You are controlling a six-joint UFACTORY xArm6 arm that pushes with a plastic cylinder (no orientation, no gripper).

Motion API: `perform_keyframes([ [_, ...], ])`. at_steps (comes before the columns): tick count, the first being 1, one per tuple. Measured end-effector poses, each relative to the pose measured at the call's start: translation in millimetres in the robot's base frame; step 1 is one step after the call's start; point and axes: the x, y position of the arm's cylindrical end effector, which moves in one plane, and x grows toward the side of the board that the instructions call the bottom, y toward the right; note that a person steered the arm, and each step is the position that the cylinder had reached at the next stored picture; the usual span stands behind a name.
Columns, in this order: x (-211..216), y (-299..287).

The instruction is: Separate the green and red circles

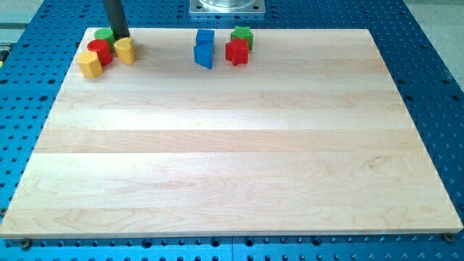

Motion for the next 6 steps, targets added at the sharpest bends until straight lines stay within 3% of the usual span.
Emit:
perform_keyframes([
  [2,-11,10],
  [3,-22,-22],
  [4,-4,-69],
  [5,36,-42],
  [6,39,21],
])
